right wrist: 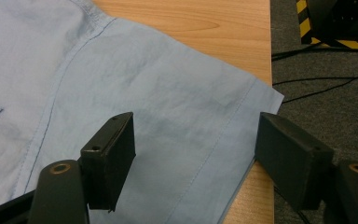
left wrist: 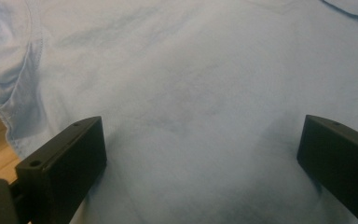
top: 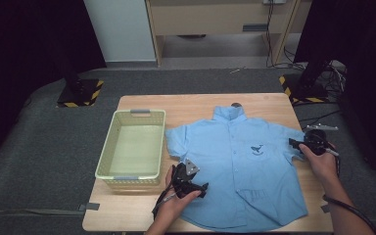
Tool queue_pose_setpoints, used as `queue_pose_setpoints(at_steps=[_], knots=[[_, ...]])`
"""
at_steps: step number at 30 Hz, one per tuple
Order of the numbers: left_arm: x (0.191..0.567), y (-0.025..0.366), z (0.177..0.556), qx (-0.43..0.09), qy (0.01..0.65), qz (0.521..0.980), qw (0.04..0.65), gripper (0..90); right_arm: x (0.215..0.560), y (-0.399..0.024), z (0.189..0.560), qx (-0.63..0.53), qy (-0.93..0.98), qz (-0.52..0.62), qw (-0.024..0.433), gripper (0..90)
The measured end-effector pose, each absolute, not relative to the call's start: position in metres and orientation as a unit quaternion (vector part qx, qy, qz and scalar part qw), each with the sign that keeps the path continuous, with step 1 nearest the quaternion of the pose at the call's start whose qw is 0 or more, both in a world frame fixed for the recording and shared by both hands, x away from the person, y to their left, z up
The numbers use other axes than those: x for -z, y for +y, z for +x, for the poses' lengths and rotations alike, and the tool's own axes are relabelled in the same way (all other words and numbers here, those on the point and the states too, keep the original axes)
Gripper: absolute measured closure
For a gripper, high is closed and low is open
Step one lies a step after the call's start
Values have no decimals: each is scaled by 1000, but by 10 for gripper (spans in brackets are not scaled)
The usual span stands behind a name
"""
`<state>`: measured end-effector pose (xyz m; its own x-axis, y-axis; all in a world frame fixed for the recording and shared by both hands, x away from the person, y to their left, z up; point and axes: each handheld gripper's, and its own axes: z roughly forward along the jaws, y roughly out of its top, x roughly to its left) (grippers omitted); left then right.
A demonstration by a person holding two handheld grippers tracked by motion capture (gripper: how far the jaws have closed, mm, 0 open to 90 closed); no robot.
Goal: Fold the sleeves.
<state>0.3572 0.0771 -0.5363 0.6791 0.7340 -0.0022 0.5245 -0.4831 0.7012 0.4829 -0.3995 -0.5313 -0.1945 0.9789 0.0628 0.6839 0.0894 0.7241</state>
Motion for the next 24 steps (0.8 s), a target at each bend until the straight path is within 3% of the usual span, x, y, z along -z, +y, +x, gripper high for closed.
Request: queue_pose_setpoints(at_steps=[10,18,24], knots=[[536,77,357,-151,372,847,348,4,533,-398,482,-326,697,593,236,322],[536,77,357,-151,372,847,348,4,537,-395,475,-327,697,579,266,511],[536,77,357,-151,372,847,348,4,535,-391,473,-326,703,575,262,648]])
